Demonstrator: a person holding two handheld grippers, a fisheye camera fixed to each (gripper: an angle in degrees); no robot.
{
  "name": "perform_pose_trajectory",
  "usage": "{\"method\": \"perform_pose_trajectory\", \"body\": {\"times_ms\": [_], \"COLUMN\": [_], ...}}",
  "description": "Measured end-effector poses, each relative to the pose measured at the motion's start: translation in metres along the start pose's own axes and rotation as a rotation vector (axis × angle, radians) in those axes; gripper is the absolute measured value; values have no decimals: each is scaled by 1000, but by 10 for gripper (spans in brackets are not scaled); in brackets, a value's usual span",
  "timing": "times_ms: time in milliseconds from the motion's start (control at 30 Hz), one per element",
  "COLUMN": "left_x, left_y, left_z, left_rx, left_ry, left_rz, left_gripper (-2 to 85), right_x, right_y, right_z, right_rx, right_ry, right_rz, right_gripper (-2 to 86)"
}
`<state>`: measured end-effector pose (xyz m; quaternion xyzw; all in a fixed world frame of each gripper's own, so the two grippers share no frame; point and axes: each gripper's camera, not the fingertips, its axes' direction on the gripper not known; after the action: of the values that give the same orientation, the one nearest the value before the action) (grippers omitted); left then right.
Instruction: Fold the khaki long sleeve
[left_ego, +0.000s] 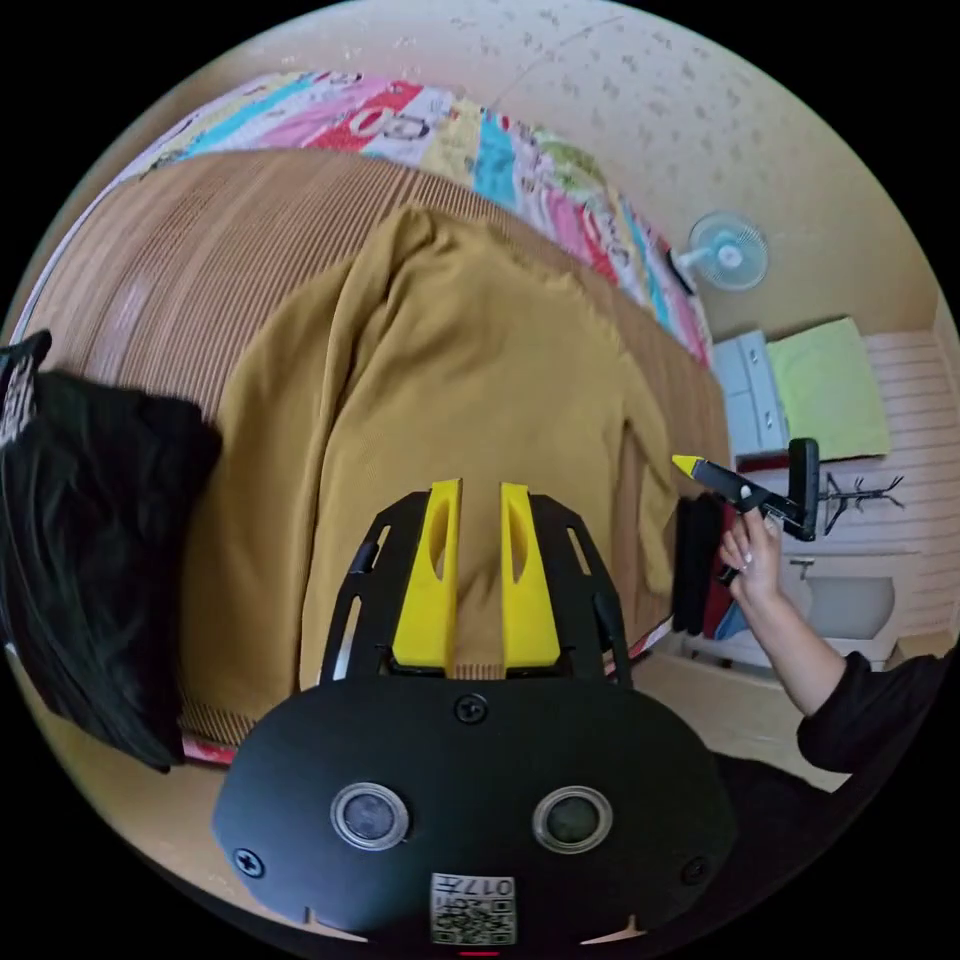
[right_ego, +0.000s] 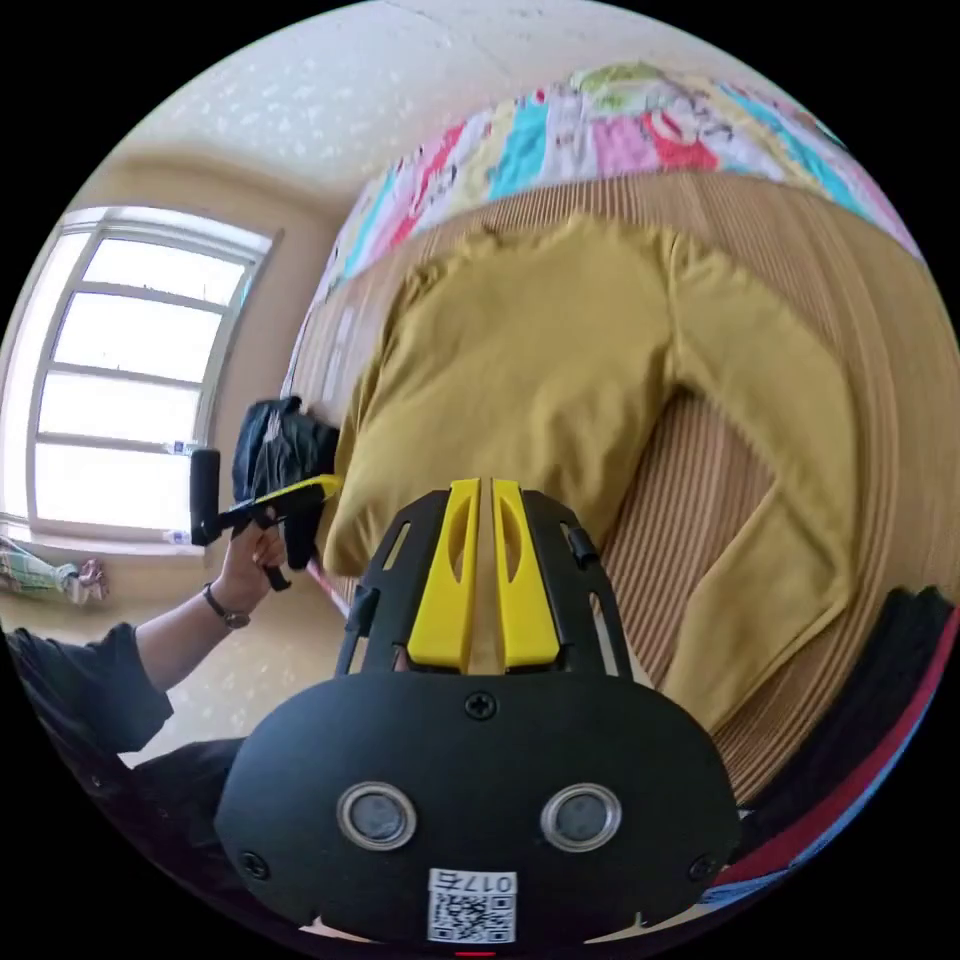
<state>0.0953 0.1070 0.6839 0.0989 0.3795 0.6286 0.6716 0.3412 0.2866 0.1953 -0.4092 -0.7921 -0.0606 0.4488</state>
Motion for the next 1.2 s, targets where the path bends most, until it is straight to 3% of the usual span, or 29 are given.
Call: {"method": "perform_pose_trajectory", "body": {"times_ms": [100, 200, 333, 567, 700, 833, 867, 900, 1033, 1200], "left_x": [-18, -24, -26, -76, -120, -143, -149, -161, -190, -160], "left_y": [31, 65, 95, 86, 59, 48, 46, 41, 24, -26], "left_z": [21, 44, 20, -97, -79, -107, -113, -127, -222, -356], "left_rx": [-111, -271, -359, -84, -288, -345, -363, -396, -254, -14], "left_ry": [-57, -98, -13, -227, -424, -406, -360, -204, 553, 762], "left_rz": [10, 44, 51, -37, 28, 89, 80, 41, -36, 46], "left_gripper": [65, 54, 49, 80, 88, 13, 5, 0, -8, -9], "right_x": [1, 3, 29, 66, 64, 43, 34, 29, -12, -39], "right_y": [33, 67, 98, 93, 80, 64, 58, 55, 35, 26], "right_z": [57, 86, 51, -7, -34, -63, -67, -69, -74, -83], "right_rx": [-213, -400, -409, -428, -351, -263, -251, -247, -239, -207], "right_ry": [16, 218, 207, 242, 168, 70, 40, 25, -48, -143], "right_rz": [-1, -55, -37, 132, 190, 181, 158, 144, 23, -8], "right_gripper": [9, 7, 5, 5, 6, 5, 6, 6, 5, 5]}}
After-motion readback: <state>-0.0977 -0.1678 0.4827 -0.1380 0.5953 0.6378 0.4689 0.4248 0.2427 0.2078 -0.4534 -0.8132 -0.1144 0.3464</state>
